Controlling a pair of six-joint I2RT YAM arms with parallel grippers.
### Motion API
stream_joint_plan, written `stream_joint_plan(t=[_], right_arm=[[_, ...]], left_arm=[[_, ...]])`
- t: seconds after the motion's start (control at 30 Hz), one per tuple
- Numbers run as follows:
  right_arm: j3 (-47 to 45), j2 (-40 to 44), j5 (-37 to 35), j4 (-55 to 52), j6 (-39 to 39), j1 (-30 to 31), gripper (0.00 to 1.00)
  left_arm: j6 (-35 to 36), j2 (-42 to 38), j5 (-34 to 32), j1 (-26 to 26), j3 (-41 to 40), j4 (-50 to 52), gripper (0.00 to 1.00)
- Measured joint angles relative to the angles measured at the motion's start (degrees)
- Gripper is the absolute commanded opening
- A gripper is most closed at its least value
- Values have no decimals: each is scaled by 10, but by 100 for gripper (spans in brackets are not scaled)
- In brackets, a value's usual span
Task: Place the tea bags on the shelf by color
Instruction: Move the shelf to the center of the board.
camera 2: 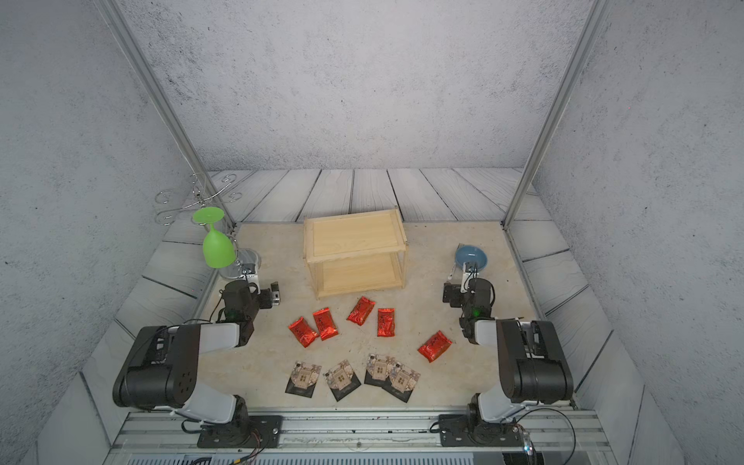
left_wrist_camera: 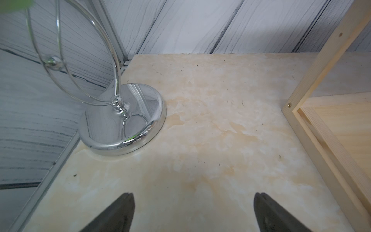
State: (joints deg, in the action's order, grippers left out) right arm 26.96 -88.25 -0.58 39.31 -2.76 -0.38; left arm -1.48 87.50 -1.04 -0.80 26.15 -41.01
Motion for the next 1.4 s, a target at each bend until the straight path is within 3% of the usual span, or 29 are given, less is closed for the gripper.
stream_joint_plan(t=[0.27, 0.3, 0.33, 0.37, 0.4, 0.43, 0.47, 0.5, 0.53, 0.67, 0.7, 0.73, 0.8, 1.03, 1.2, 1.4], right_arm=[[0, 0, 0, 2, 0, 1, 99], [0, 0, 0, 2, 0, 1, 96], [0, 0, 0, 3, 2, 1, 53], [0, 0, 0, 3, 2, 1, 0], [0, 0, 0, 3, 1, 1, 0], [0, 0, 0, 3, 0, 1, 0], [0, 0, 0, 3, 0, 1, 0], [0, 0, 0, 3, 0, 1, 0], [0, 0, 0, 3, 0, 1, 4], [0, 0, 0, 3, -2, 1, 49], [0, 0, 0, 3, -2, 1, 61], [0, 0, 0, 3, -1, 1, 74], [0, 0, 0, 4, -2, 1, 89], [5, 10, 0, -21, 3, 1, 92], [84, 61, -24, -156, -19, 1, 92], [184, 112, 2, -285, -126, 1, 92]], left_arm=[[0, 0, 0, 0, 0, 0, 98], [0, 0, 0, 0, 0, 0, 94], [-3, 0, 0, 0, 0, 0, 74], [-3, 0, 0, 0, 0, 0, 37], [0, 0, 0, 0, 0, 0, 16], [0, 0, 0, 0, 0, 0, 8], [0, 0, 0, 0, 0, 0, 11], [0, 0, 0, 0, 0, 0, 24], [5, 0, 0, 0, 0, 0, 44], [2, 0, 0, 0, 0, 0, 57], [4, 0, 0, 0, 0, 0, 68], [5, 0, 0, 0, 0, 0, 93], [2, 0, 0, 0, 0, 0, 98], [0, -2, -7, 0, 3, 9, 98], [-20, -37, -38, 0, 105, 166, 99], [-138, -122, -56, 3, 196, 296, 98]])
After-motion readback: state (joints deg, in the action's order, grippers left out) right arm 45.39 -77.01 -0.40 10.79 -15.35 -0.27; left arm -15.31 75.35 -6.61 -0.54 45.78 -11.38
